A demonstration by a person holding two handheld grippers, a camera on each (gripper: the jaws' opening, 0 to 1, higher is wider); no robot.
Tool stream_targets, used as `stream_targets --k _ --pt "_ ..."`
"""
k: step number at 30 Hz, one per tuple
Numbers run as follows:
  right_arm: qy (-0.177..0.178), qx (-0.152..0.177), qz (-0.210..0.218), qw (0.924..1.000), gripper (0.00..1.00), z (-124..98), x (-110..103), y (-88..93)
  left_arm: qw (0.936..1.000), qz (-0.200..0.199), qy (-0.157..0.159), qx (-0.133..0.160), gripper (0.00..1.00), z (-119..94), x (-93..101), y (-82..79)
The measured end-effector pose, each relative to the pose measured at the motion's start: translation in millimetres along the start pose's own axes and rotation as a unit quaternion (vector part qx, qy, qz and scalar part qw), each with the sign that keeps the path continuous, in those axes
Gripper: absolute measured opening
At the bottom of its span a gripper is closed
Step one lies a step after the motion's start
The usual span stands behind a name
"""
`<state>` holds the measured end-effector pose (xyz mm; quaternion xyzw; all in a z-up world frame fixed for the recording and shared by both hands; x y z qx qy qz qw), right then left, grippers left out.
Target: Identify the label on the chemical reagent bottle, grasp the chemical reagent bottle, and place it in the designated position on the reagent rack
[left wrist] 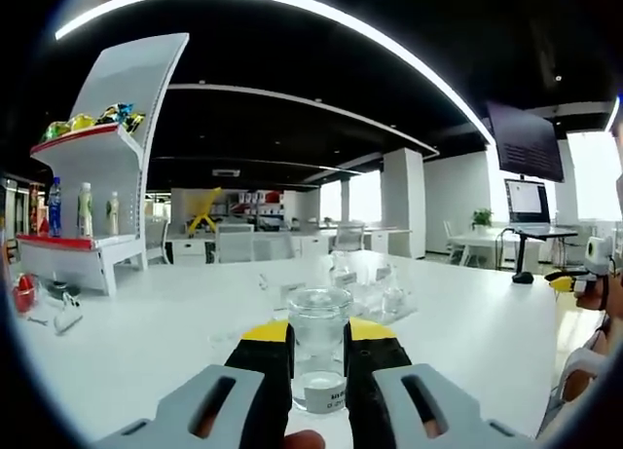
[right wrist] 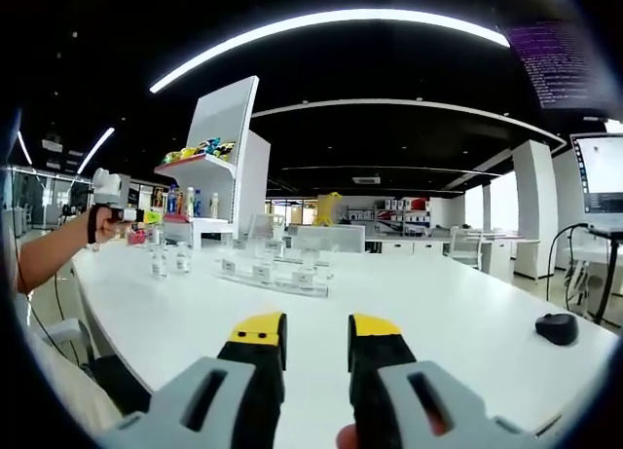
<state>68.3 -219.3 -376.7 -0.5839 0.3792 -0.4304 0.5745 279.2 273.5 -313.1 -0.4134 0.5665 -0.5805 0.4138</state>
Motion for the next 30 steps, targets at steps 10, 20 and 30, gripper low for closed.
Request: stream_targets --k 10,20,30 --pt "0.003 -0.002 0.003 1.0000 0.25 -1 3 1.1 1.0000 -0.001 0.006 0.003 0.19 24 0.4 -10.1" --pt "0.006 -0.002 0.007 1.0000 0.25 0 9 2.9 0.9997 0.019 0.018 -0.003 0.19 45 4.8 -17.2" --pt "0.003 -0.007 0.011 0.9999 0.25 5 8 6.7 0.9995 0.020 0.023 -0.008 0.19 64 6.4 -20.5"
Point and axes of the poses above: the point that each gripper's makers call its tool centre point, and the gripper's own axes: z roughly forward along the fingers, x roughly to its right, y roughly out of its underside, the point moved 10 cm from there along -z, roughly backward along the fingers, and after that the axes turned 12 degrees about -y, right-handed, at the moved point
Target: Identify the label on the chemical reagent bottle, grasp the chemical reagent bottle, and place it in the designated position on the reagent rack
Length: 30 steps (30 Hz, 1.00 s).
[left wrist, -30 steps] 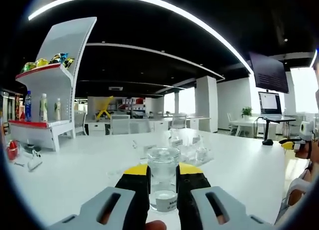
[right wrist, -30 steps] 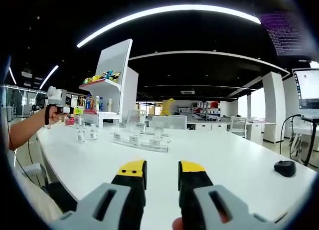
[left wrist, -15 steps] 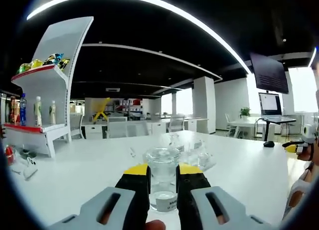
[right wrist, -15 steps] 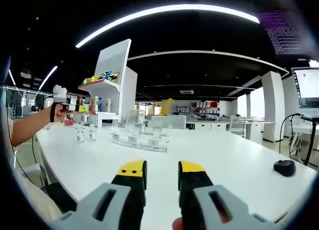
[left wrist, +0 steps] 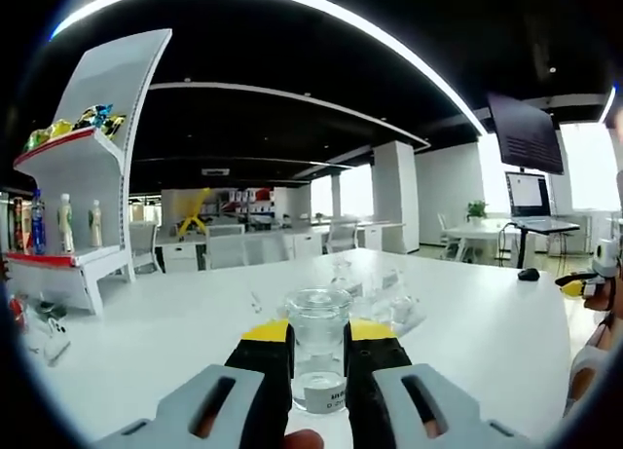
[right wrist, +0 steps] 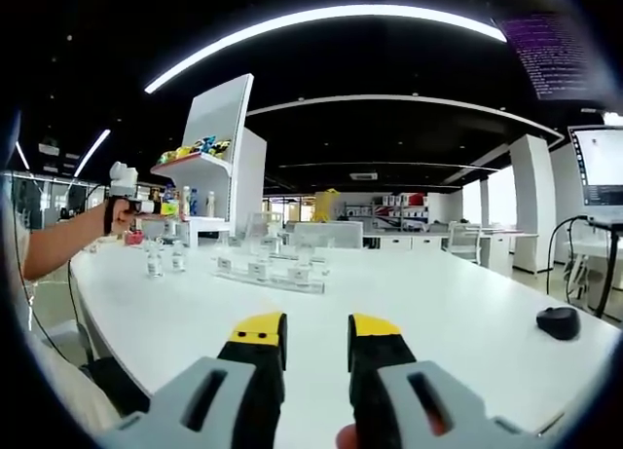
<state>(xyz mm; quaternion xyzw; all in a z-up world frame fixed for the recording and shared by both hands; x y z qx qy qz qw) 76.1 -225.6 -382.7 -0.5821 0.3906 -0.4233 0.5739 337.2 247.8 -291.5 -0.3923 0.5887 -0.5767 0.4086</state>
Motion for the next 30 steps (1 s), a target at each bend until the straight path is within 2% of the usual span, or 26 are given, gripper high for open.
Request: stream_targets --k 8,18,30 --pt "0.001 0.003 0.006 1.0000 0.25 2 3 -1.1 1.0000 0.004 -0.005 0.008 0.19 20 -5.7 -5.1" --pt "-0.003 -0.005 0.009 0.9999 0.25 11 6 0.6 0.9999 0.005 0.003 0.013 0.19 46 -1.7 -6.2" --pt "-0.009 -0.004 0.014 0.9999 0.25 16 6 -2.7 0.9998 0.013 0.005 0.017 0.19 76 -3.5 -20.3"
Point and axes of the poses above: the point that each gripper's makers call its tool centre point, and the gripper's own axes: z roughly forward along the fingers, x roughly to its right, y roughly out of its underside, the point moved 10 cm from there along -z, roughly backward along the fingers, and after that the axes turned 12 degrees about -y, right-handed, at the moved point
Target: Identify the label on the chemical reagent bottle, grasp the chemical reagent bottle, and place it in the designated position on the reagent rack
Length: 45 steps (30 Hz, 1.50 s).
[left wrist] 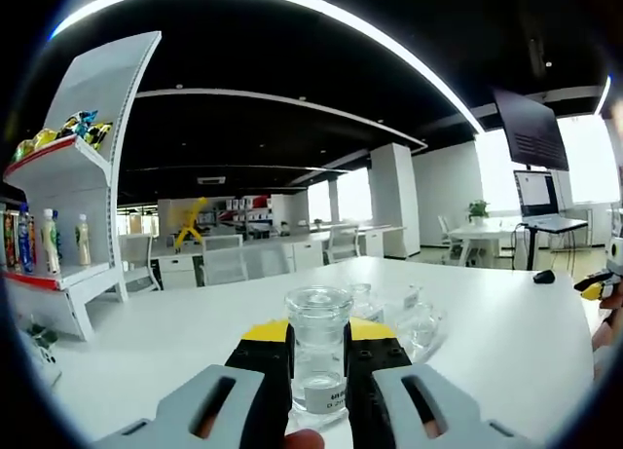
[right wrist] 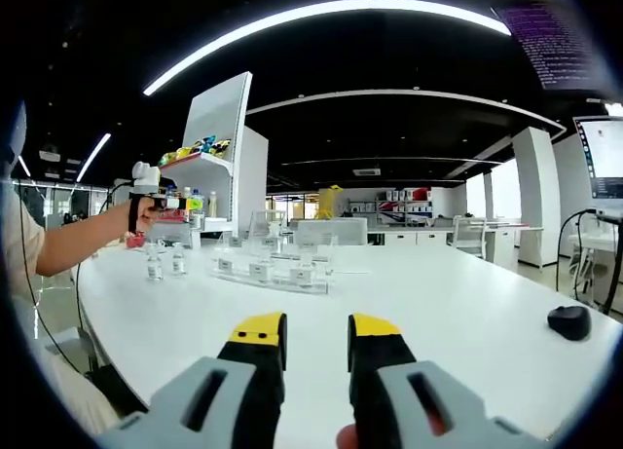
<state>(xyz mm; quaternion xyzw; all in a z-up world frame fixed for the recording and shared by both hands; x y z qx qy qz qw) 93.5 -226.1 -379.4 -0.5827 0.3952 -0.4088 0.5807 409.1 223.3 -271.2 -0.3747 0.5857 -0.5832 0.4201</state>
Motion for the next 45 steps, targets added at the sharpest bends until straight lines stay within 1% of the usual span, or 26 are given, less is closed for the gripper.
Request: stream_targets --k 4,13,15,17,21,24,26,34,41,45 --pt "0.003 -0.001 0.001 1.0000 0.25 0 -2 -1.1 1.0000 0.003 -0.001 -0.001 0.19 11 -1.5 -2.0" --pt "0.008 -0.005 0.003 1.0000 0.25 1 1 -2.5 1.0000 -0.006 -0.006 -0.001 0.19 35 -3.5 -4.3" --pt "0.009 -0.004 0.005 0.9999 0.25 1 3 -2.8 0.9999 -0.009 -0.009 0.002 0.19 41 -3.4 -5.9" --pt "0.010 -0.006 0.005 0.9999 0.25 2 4 -2.5 0.9999 -0.007 -0.008 0.008 0.19 47 -2.5 -9.0" --pt "0.011 -0.008 0.006 0.9999 0.25 3 6 -2.2 0.9998 -0.016 -0.006 0.013 0.19 58 -3.6 -13.8" --pt "0.012 -0.009 0.007 0.9999 0.25 4 7 -2.6 0.9998 -0.008 -0.007 0.015 0.19 68 -4.2 -16.3" --pt "0.013 -0.010 0.008 0.9998 0.25 4 8 -2.1 0.9997 -0.013 -0.005 0.021 0.19 72 -4.4 -16.8" --pt "0.014 -0.014 0.008 0.9998 0.25 6 13 -1.4 0.9995 -0.012 -0.002 0.029 0.19 89 -2.3 -14.2" --pt "0.018 -0.019 0.009 0.9996 0.25 5 16 1.1 0.9992 -0.009 -0.006 0.037 0.19 97 0.2 -10.7" --pt "0.019 -0.021 0.007 0.9996 0.25 5 15 1.9 0.9993 -0.009 -0.007 0.036 0.19 106 -0.9 -8.1"
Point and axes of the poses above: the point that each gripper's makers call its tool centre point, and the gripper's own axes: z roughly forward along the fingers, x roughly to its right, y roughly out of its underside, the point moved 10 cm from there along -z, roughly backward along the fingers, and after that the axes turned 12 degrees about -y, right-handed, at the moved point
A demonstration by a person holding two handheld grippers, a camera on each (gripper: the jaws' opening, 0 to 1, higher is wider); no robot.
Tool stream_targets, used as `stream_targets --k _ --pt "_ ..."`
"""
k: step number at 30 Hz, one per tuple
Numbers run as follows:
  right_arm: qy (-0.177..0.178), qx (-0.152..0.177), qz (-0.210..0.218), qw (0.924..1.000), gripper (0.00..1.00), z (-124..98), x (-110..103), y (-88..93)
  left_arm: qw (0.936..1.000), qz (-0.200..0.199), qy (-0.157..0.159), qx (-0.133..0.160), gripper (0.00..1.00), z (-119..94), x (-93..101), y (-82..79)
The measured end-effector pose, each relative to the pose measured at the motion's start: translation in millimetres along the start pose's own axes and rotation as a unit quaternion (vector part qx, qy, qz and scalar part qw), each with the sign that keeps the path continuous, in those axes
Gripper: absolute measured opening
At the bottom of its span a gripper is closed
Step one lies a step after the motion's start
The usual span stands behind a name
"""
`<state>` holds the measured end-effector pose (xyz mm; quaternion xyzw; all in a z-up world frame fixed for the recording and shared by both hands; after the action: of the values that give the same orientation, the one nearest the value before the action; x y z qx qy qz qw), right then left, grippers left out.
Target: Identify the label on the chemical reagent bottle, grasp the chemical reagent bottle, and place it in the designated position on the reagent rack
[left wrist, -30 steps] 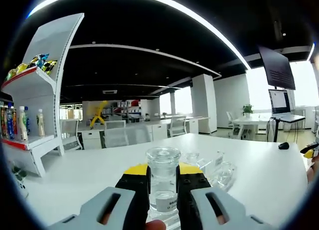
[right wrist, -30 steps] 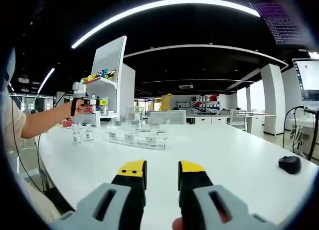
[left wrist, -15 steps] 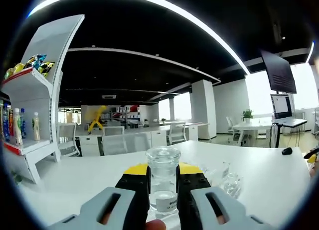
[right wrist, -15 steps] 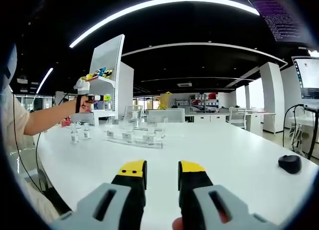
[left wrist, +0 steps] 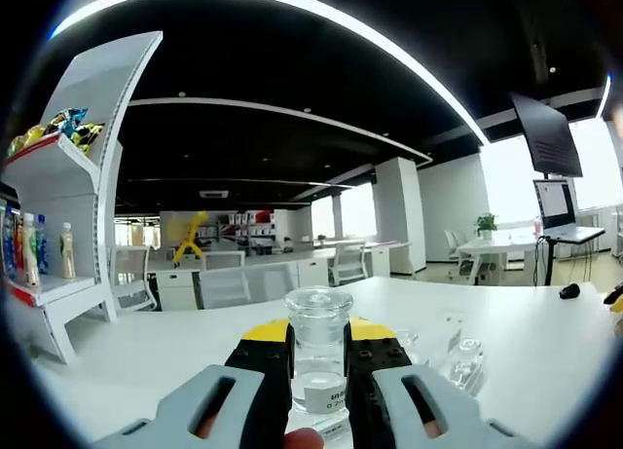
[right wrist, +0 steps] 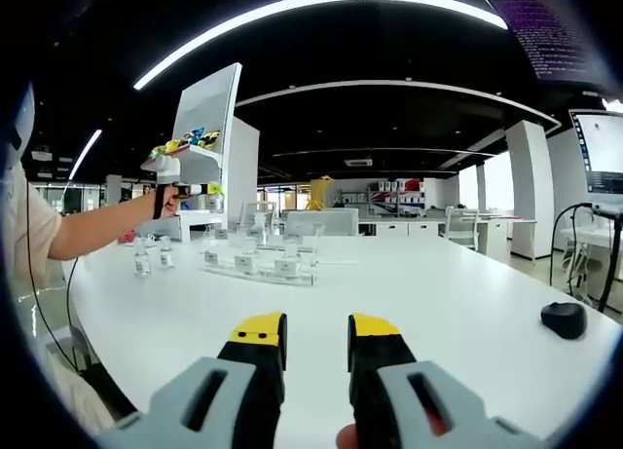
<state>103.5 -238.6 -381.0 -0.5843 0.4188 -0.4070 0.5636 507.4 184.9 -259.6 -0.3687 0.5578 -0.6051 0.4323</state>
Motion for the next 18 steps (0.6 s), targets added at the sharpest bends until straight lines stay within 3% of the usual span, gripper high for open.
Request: stream_targets --k 3,18 --pt "0.002 0.001 -0.001 1.0000 0.25 -2 1 -0.5 0.9997 -0.023 0.004 -0.003 0.19 5 0.4 3.4" --pt "0.007 -0.003 -0.003 1.0000 0.25 -3 3 1.8 1.0000 -0.002 0.008 0.002 0.19 18 7.5 15.1"
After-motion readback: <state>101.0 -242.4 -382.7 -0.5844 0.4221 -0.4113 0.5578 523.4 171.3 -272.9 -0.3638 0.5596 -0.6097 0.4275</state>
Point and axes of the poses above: the point that each gripper's makers call its tool centre point, and the gripper's own axes: z roughly forward along the fingers, x roughly to its right, y roughly out of its underside, the point moved 10 cm from there along -z, roughly backward along the fingers, and after that the axes turned 12 degrees about -y, right-handed, at the moved point
